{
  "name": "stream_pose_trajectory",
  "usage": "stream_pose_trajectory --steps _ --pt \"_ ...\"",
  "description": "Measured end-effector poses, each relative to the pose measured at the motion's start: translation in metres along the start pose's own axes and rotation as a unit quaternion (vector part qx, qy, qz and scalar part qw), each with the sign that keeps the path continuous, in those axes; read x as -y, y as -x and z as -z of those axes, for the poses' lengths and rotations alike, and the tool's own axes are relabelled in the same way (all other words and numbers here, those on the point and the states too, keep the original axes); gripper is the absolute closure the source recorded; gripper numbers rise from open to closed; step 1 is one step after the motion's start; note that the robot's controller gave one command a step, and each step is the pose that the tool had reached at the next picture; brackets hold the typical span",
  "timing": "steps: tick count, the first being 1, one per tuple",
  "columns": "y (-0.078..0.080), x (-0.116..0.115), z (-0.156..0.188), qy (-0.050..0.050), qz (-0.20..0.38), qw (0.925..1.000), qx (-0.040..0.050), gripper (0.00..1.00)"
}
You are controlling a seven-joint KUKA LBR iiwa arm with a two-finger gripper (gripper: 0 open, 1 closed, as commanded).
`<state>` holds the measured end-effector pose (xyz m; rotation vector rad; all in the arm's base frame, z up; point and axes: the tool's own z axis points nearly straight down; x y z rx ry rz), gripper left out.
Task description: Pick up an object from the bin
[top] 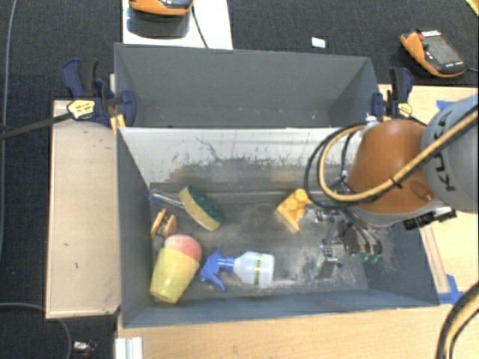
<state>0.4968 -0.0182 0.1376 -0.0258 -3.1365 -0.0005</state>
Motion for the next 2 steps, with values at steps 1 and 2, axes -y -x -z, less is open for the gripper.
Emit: stream_pose_trajectory --steps 1,2 --pt "0.002 0.0 0.003 0.0 0.001 1.0 0.0037 0.0" --pt "-0.003 -0.082 -0.045 0.0 0.035 0.9994 0.0046 0.0"
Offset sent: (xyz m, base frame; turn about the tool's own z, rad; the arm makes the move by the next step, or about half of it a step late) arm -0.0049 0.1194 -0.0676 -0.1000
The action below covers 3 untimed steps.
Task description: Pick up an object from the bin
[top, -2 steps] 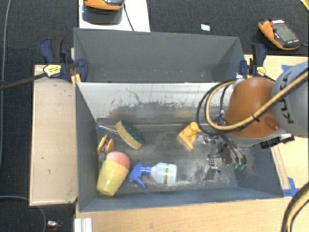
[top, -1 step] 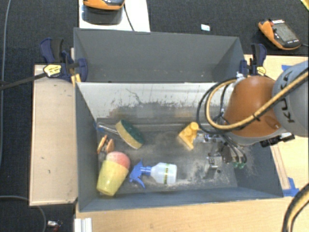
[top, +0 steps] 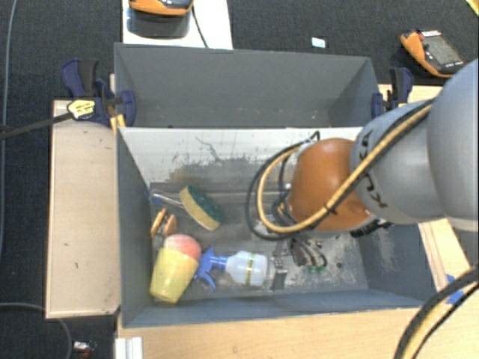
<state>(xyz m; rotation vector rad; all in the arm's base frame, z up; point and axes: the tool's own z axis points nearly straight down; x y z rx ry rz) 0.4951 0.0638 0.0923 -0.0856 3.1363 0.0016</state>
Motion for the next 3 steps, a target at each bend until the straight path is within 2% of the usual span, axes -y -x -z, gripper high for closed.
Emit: stream_pose_trajectory --steps 1,2,3 --pt "0.009 -0.027 0.015 -0.002 0.056 0.9984 0.0011 0.0" --pt "-0.013 -0.086 0.013 0.002 0.049 0.9988 -0.0017 0.0" --pt "0.014 -0.046 -0.022 -0.002 0.099 0.9951 0.0022 0.0"
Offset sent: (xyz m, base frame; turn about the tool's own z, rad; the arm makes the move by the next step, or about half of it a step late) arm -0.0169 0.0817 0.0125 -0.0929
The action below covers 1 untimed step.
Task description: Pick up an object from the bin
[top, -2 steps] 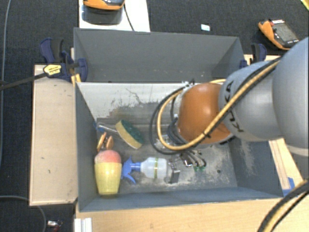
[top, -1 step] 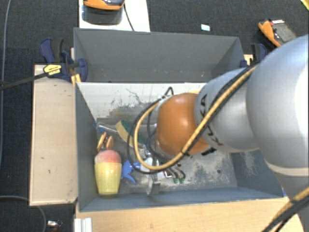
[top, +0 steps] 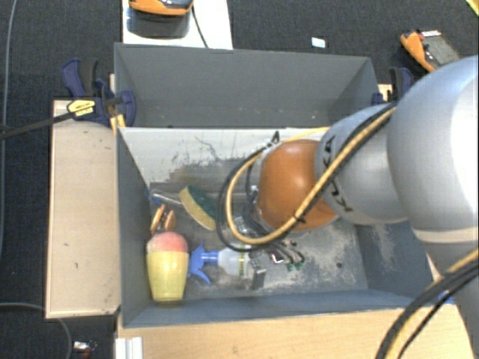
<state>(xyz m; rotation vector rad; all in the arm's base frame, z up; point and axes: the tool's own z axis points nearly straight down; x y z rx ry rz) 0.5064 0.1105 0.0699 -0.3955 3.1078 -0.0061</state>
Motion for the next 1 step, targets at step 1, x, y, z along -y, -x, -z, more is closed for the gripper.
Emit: stream_pose_trajectory --steps 1 --pt "-0.0158 0.0167 0.0004 0.004 0.007 1.0 -0.0032 1.0"
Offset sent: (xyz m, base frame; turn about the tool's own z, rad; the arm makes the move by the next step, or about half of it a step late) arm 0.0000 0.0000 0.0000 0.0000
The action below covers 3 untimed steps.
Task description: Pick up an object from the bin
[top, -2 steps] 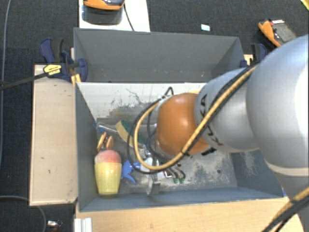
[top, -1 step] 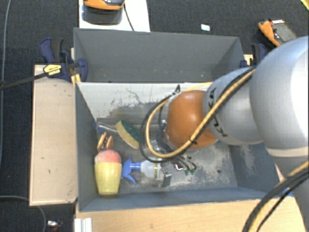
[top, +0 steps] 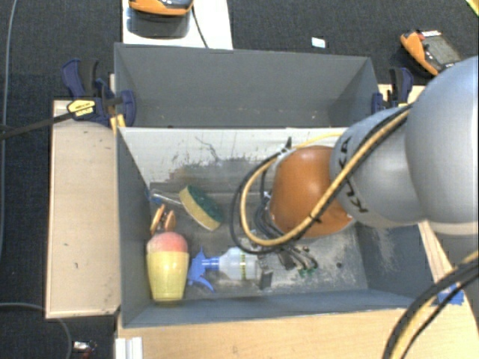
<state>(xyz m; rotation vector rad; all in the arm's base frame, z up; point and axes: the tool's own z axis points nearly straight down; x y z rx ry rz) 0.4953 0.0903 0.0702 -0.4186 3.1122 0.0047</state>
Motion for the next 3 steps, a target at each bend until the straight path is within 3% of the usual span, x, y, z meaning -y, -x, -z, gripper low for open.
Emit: stream_pose_trajectory --steps 1,3 --pt "0.0 0.0 0.0 0.0 0.0 1.0 0.0001 1.0" --pt "-0.001 0.0 0.054 0.0 -0.001 1.0 -0.0007 1.0"
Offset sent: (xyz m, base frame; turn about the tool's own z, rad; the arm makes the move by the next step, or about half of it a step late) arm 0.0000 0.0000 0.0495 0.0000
